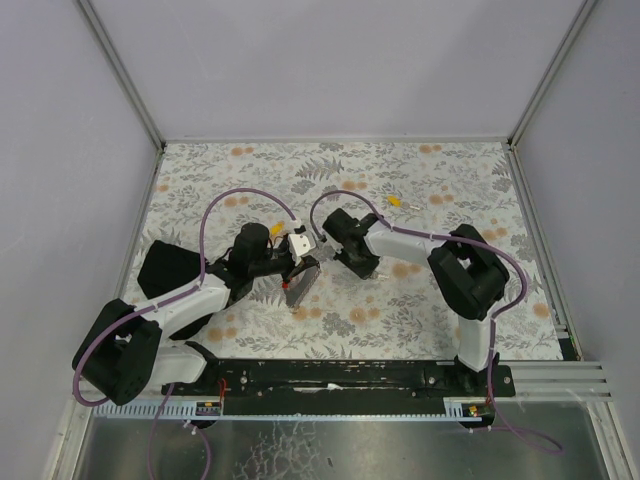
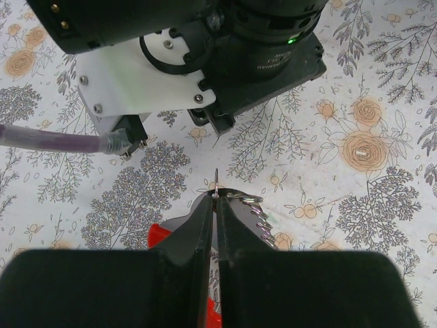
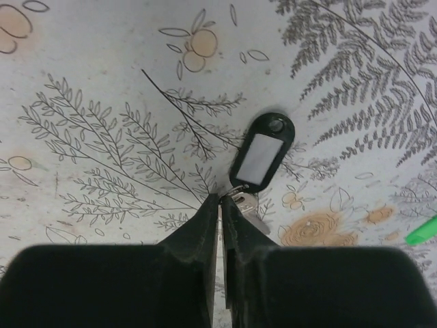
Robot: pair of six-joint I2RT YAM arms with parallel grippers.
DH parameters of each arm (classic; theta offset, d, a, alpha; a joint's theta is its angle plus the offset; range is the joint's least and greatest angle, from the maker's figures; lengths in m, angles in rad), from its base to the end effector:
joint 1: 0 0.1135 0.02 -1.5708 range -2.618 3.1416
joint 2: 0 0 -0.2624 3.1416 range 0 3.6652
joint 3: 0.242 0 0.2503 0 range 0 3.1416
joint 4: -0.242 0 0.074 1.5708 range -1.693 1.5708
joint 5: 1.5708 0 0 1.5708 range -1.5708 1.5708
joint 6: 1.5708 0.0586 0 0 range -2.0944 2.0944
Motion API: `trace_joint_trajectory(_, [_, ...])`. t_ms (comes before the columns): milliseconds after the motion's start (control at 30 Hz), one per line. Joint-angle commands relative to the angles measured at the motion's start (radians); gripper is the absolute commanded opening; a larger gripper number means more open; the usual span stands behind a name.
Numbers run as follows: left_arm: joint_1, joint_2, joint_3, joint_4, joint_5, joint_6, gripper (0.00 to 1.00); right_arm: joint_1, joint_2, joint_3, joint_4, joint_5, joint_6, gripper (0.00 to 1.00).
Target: Put the keys on the keyring
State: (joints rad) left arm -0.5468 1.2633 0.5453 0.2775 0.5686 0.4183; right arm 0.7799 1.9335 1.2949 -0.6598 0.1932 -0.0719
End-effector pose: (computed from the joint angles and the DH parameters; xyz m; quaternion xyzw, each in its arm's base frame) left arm 0.2182 -0.1698 0.1963 0.5092 0.6483 -0.2694 0.4978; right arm 0.2776 0.2588 0.1355 -0.3955 0.9034 -0.0428 0.1599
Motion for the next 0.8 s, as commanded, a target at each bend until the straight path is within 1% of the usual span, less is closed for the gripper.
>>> trace_joint_trajectory(0, [0.008,0.0,0.007,0.067,0.013,-0.01,0.0,0.011,-0.077,-0.052,0.093,-0.057,-0.01,0.17])
trace_joint_trajectory(200, [0.008,-0.007,0.003,0.073,0.014,-0.011,0.0,0.012,-0.233,-0.147,0.205,-0.059,-0.015,0.38])
trace_joint_trajectory(233, [0.008,-0.006,0.003,0.074,0.014,-0.013,0.0,0.012,-0.257,-0.162,0.224,-0.055,-0.017,0.42])
trace_joint_trajectory(267, [0.008,-0.007,0.003,0.075,0.014,-0.013,0.0,0.012,-0.27,-0.181,0.242,-0.055,-0.019,0.49])
trace_joint_trajectory(333, [0.008,-0.007,0.003,0.074,0.014,-0.013,0.0,0.012,-0.332,-0.216,0.281,-0.055,-0.022,0.54])
trace_joint_trajectory(467, [0.008,-0.007,0.002,0.074,0.014,-0.015,0.0,0.012,-0.364,-0.276,0.333,-0.031,-0.016,0.55])
trace_joint_trajectory(633, [0.009,-0.007,0.001,0.078,0.014,-0.016,0.0,0.032,-0.353,-0.337,0.385,0.025,-0.003,0.51])
trace_joint_trajectory(767, [0.008,-0.002,0.001,0.079,0.012,-0.016,0.0,0.06,-0.319,-0.357,0.402,0.071,0.009,0.47])
